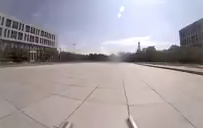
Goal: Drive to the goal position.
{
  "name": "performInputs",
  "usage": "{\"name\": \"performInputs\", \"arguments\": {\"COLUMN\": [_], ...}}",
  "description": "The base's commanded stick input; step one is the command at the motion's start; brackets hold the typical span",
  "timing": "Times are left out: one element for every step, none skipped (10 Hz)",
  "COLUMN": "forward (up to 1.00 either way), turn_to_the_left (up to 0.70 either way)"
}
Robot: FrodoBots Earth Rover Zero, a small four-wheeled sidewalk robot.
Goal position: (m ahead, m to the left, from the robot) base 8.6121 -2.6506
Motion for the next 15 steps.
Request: {"name": "performInputs", "arguments": {"forward": [0.7,0.7,0.7,0.7,0.7,0.7,0.7,0.7,0.7,0.7,0.7,0.7,0.7,0.7,0.7], "turn_to_the_left": [0.0,0.0,0.0,0.0,0.0,0.0,0.0,0.0,0.0,0.0,0.0,0.0,0.0,0.0,0.0]}}
